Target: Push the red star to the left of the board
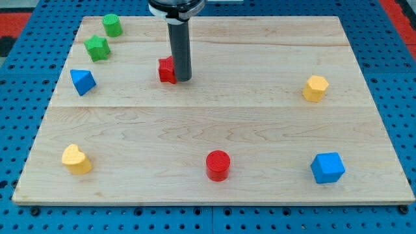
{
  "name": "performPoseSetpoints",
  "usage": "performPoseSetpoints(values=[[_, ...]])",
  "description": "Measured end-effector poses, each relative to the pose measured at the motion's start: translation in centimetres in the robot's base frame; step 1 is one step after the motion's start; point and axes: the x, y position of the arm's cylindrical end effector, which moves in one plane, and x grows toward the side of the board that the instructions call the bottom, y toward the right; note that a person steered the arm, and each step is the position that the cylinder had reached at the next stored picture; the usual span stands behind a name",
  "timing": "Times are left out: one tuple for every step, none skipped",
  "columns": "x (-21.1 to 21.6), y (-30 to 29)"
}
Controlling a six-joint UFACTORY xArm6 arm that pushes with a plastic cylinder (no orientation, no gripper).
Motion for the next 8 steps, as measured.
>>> performPoseSetpoints(values=[[-0.1, -1.3], [-0.8, -1.2], [-1.0, -0.2], [-1.1, -0.3], [-1.0, -3.6], [-1.9, -4.8], [-4.0, -2.2], [-4.4, -5.1]])
